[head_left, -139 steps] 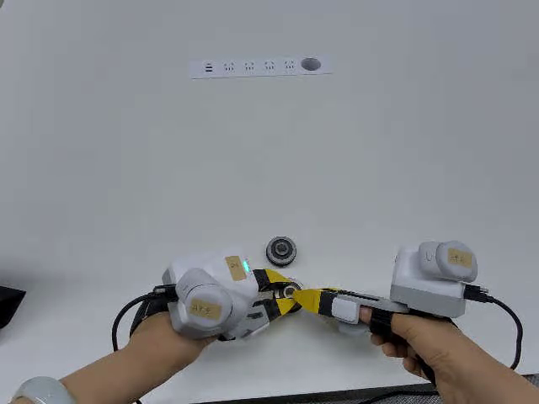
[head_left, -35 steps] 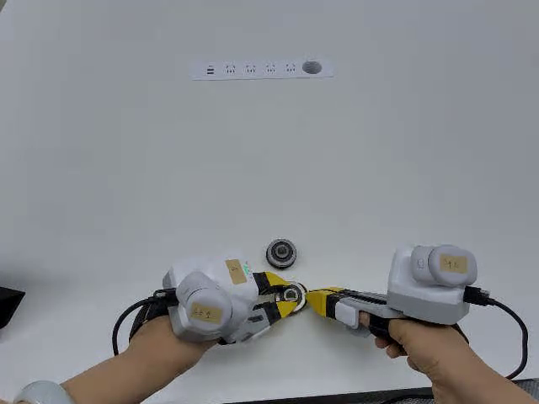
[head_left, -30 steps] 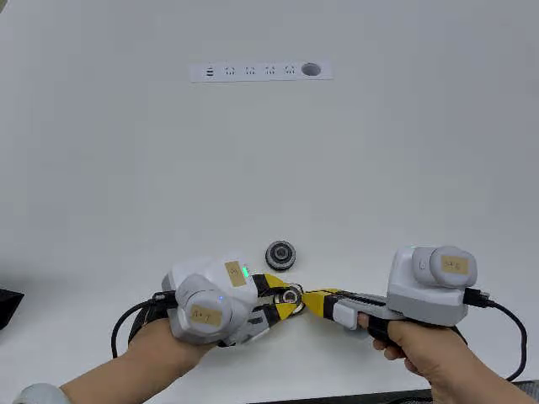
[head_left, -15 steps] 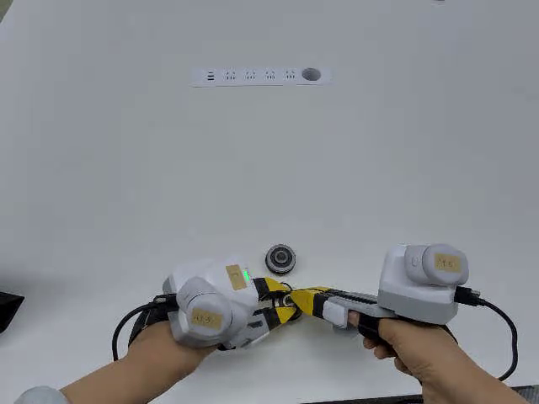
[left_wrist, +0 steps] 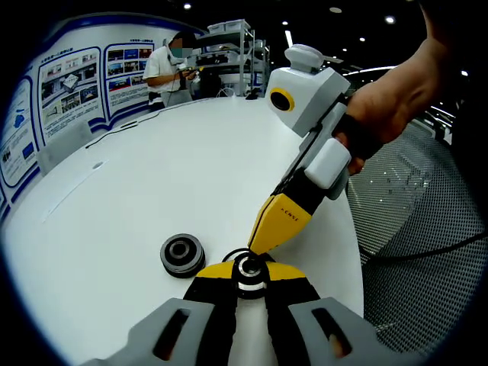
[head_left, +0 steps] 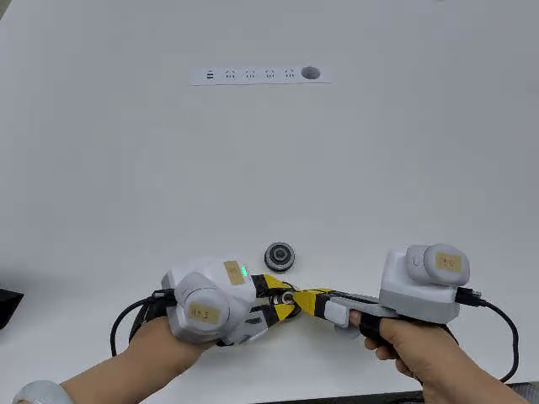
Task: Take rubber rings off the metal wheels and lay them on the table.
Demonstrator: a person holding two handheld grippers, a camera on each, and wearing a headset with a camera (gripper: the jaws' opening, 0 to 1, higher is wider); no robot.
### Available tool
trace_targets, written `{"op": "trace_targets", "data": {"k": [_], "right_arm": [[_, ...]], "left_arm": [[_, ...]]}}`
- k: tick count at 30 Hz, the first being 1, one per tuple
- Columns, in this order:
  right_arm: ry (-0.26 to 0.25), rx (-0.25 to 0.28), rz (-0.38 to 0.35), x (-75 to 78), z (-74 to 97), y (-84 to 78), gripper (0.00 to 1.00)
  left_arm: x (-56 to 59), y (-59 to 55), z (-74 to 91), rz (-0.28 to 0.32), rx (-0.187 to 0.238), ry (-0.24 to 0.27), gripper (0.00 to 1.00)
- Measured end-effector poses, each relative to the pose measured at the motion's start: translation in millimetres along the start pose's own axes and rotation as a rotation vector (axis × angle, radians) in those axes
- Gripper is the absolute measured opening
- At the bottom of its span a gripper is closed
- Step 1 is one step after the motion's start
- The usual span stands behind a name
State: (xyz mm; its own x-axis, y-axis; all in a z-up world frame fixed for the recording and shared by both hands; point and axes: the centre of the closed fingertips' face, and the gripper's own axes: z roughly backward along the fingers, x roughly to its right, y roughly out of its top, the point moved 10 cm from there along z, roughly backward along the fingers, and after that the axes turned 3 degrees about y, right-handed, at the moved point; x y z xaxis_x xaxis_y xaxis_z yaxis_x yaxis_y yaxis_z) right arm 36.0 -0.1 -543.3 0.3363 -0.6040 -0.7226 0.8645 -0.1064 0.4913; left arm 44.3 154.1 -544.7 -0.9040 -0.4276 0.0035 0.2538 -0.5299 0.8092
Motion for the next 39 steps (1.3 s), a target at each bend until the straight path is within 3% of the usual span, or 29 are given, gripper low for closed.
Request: {"op": "trace_targets", "data": {"k": [4, 10, 23, 39], "right_arm": [[-0.01, 0.001, -0.002, 1.4, 0.5, -1.1, 0.02], [-0.021, 0.001, -0.005, 2.9, 0.9, -1.9, 0.02], [-0.023, 0.0, -0.007, 2.0, 0.9, 0.5, 0.02], [-0.016, 0.015, -0.032, 0.9, 7.2, 0.5, 0.02]], "left_arm": [[1.3, 0.5, 1.4, -0.005, 0.0, -0.003, 0.14], [4.6, 3.6, 6.9, -0.018, 0.038, -0.014, 0.18], [4.3, 9.1, 15.0, -0.036, 0.095, 0.012, 0.22], [3.8, 3.8, 20.0, -0.035, 0.088, 0.046, 0.35]]}}
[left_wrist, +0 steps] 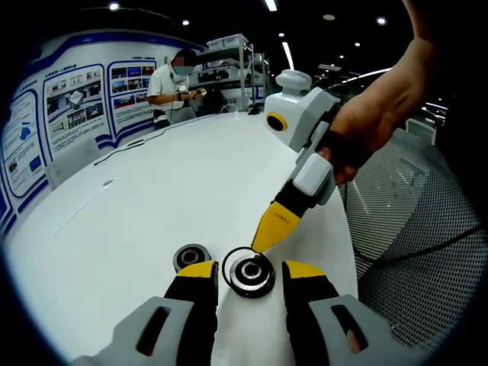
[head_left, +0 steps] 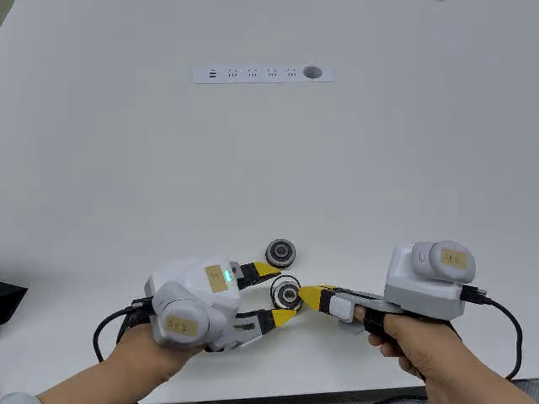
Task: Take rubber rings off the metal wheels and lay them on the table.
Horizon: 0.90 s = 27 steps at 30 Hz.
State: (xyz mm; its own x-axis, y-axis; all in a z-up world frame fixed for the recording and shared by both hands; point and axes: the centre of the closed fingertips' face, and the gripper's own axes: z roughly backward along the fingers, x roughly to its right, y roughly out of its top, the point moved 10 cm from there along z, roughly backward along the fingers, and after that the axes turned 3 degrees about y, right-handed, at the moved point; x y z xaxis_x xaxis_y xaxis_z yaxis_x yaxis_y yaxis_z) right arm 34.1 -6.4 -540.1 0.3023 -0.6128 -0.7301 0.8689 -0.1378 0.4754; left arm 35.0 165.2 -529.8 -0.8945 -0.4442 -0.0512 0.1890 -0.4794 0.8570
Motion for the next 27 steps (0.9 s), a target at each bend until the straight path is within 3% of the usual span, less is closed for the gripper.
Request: {"op": "trace_targets", "data": {"k": [7, 27], "right_arm": [[-0.006, 0.024, -0.016, 2.9, 7.6, 4.1, 0.02], [-0.097, 0.09, -0.061, 28.5, 32.7, 16.2, 0.02]], "left_arm": [[-1.4, -2.6, 1.5, 0.011, -0.004, 0.014, 0.42], [-1.0, -10.5, 10.0, 0.026, -0.016, 0.021, 0.41]]}}
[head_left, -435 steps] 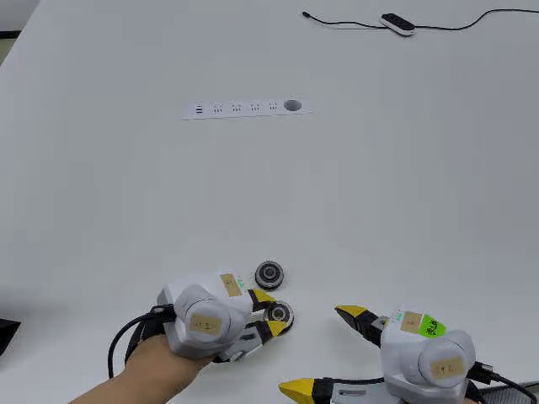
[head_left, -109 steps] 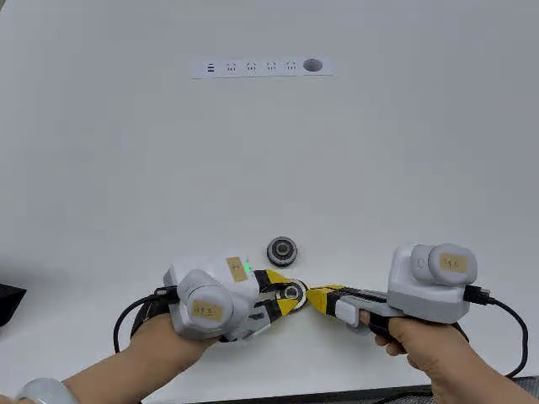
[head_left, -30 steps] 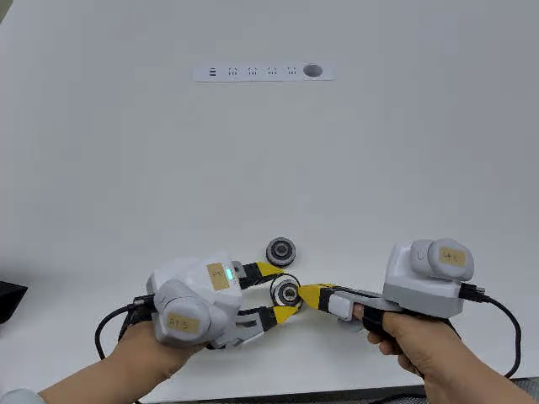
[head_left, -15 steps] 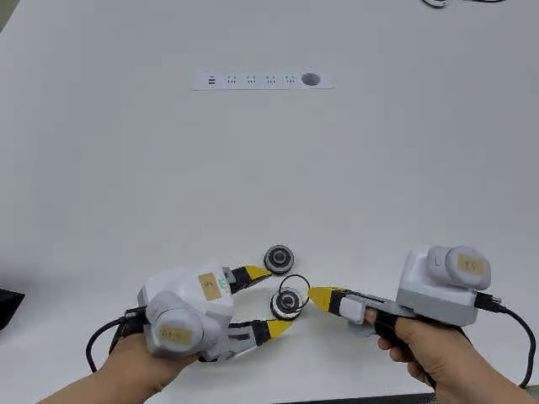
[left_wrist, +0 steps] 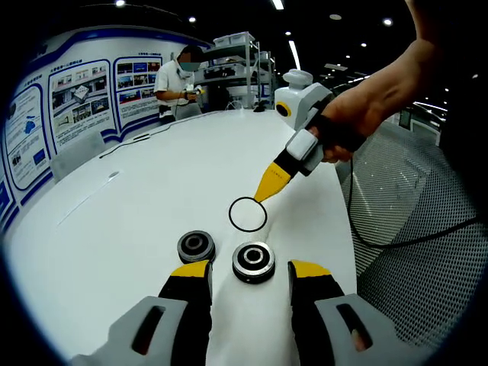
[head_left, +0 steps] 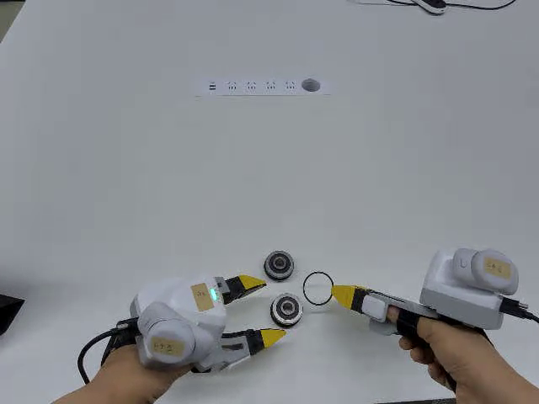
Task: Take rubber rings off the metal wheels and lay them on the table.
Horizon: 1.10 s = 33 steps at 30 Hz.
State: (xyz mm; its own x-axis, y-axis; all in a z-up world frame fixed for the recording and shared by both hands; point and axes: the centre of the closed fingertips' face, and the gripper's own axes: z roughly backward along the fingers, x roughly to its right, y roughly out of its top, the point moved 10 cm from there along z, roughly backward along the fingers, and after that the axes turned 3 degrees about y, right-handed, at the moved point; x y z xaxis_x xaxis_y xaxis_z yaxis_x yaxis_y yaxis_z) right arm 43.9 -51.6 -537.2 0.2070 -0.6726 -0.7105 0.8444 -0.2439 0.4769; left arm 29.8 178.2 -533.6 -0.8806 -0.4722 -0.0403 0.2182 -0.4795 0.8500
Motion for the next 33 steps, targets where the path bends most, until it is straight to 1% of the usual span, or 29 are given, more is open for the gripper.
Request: {"op": "trace_targets", "data": {"k": [6, 9, 10, 20, 26, 31, 33], "right_arm": [[-0.026, 0.005, -0.019, 6.8, 0.4, -0.4, 0.02], [-0.044, 0.005, -0.027, 10.2, -0.5, -0.9, 0.02], [-0.055, 0.003, -0.026, 10.9, -0.7, -1.4, 0.02], [-0.088, -0.001, -0.015, 16.2, -2.5, -2.0, 0.02], [-0.103, -0.01, 0.02, 18.3, -2.5, -1.8, 0.03], [-0.113, -0.023, 0.069, 16.3, -2.1, -1.7, 0.08], [-0.12, -0.026, 0.109, 15.5, -1.8, -1.2, 0.09]], "left_arm": [[-0.2, -0.9, 1.3, 0.003, -0.002, 0.005, 0.4], [-1.1, -2.8, 1.9, 0.01, -0.006, 0.011, 0.42], [-1.7, -3.6, 2.3, 0.01, -0.007, 0.014, 0.42], [-5.1, -6.6, 4.9, 0.031, -0.015, 0.039, 0.46], [-4.9, -6.5, 4.8, 0.034, -0.016, 0.036, 0.45], [-4.4, -6.3, 4.2, 0.034, -0.014, 0.032, 0.45], [-4.6, -7.0, 4.0, 0.031, -0.016, 0.032, 0.44]]}}
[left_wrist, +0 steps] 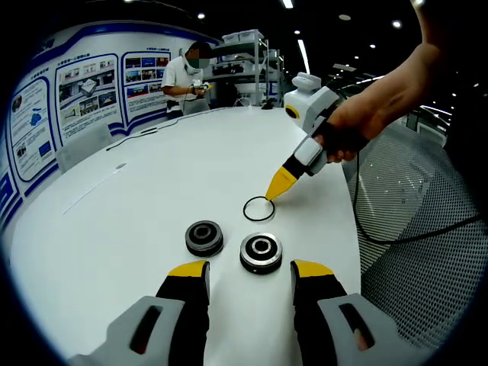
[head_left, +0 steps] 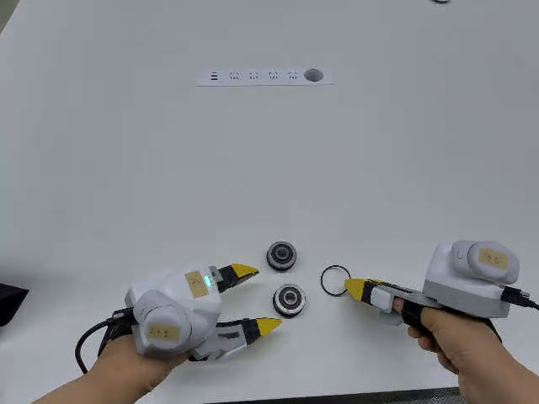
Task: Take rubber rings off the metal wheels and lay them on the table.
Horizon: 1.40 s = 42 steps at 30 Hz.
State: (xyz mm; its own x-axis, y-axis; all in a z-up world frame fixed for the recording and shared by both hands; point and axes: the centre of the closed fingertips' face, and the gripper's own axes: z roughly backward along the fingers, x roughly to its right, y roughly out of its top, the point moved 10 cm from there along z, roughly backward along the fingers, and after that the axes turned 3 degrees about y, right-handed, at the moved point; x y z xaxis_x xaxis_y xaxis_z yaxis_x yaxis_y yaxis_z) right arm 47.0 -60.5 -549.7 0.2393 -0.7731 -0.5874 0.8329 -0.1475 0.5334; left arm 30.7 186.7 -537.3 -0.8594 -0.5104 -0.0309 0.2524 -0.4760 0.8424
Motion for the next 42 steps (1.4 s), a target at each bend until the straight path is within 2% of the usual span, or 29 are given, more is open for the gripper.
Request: {"op": "trace_targets", "data": {"k": [4, 7, 12, 24, 32, 42], "right_arm": [[-0.018, -0.003, 0.075, -3.3, 1.5, 1.3, 0.13], [-0.019, -0.008, 0.094, -5.9, 1.7, 1.5, 0.15], [0.02, -0.007, 0.087, -12.7, 0.8, 1.2, 0.16], [0.077, -0.026, 0.045, -24.0, -3.5, -9.9, 0.15], [0.106, -0.035, 0.026, -31.3, -7.0, -15.3, 0.14], [0.121, -0.045, 0.017, -35.4, -11.3, -20.3, 0.14]], "left_arm": [[-0.3, -0.3, 0.1, 0.0, -0.001, 0.001, 0.43], [-0.5, -0.7, 0.0, 0.005, 0.001, 0.0, 0.42], [0.5, 1.1, -0.4, 0.008, 0.006, -0.004, 0.4], [2.5, 5.3, -2.4, -0.004, 0.009, -0.008, 0.32], [4.1, 10.5, -9.0, -0.006, 0.015, -0.02, 0.25], [6.6, 14.9, -21.7, -0.03, -0.001, -0.05, 0.18]]}}
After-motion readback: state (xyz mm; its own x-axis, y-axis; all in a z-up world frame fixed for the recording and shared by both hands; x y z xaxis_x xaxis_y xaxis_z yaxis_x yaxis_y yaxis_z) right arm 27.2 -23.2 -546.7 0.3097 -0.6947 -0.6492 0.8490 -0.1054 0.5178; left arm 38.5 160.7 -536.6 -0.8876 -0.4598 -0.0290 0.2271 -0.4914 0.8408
